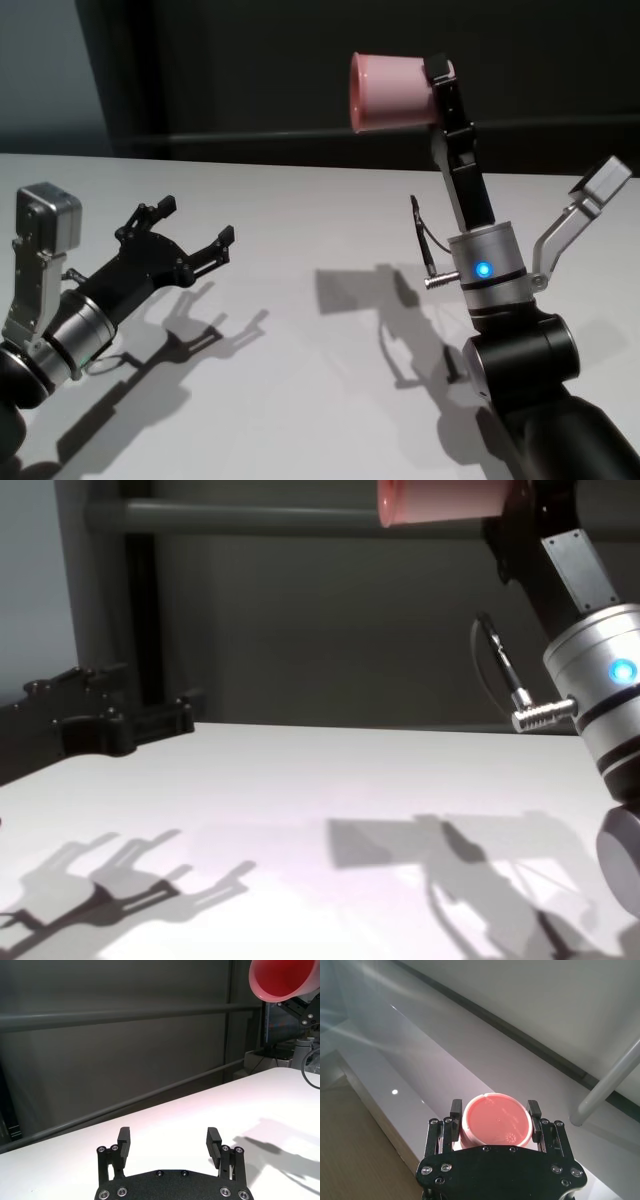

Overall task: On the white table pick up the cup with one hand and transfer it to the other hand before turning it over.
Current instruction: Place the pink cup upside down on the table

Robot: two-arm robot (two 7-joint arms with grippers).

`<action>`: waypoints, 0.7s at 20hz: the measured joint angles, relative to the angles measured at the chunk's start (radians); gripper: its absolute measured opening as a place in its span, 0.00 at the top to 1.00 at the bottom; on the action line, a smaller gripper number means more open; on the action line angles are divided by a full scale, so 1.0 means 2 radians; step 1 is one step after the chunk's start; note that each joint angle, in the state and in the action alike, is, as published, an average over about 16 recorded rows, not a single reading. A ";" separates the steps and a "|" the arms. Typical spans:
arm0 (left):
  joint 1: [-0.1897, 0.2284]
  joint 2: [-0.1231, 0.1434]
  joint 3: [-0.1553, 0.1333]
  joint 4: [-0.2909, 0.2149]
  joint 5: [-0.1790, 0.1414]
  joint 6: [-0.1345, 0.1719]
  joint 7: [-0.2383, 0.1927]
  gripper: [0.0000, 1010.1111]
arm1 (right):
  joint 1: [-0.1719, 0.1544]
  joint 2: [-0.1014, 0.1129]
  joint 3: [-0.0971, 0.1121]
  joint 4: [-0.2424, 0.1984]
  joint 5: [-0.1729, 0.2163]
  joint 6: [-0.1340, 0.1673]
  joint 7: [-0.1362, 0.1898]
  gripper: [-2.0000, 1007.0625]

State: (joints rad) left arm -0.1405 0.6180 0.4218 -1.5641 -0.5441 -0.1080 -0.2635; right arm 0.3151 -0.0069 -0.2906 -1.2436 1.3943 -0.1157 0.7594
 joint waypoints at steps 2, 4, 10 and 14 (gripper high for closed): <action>0.005 -0.002 -0.002 0.001 0.002 0.000 0.004 0.01 | 0.000 0.000 0.000 0.000 0.000 0.000 0.000 0.25; 0.008 -0.005 -0.004 0.001 0.003 -0.001 0.007 0.01 | 0.000 0.000 0.000 0.000 0.000 0.000 0.000 0.25; 0.013 -0.008 -0.008 0.002 0.005 -0.002 0.010 0.01 | 0.000 0.000 0.000 0.000 0.000 0.000 0.000 0.25; 0.012 -0.009 -0.009 0.003 0.005 -0.002 0.010 0.01 | 0.000 0.000 0.000 0.000 0.000 0.000 0.000 0.25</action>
State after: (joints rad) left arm -0.1157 0.6004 0.4043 -1.5582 -0.5336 -0.1119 -0.2436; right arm 0.3151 -0.0069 -0.2906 -1.2436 1.3942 -0.1156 0.7594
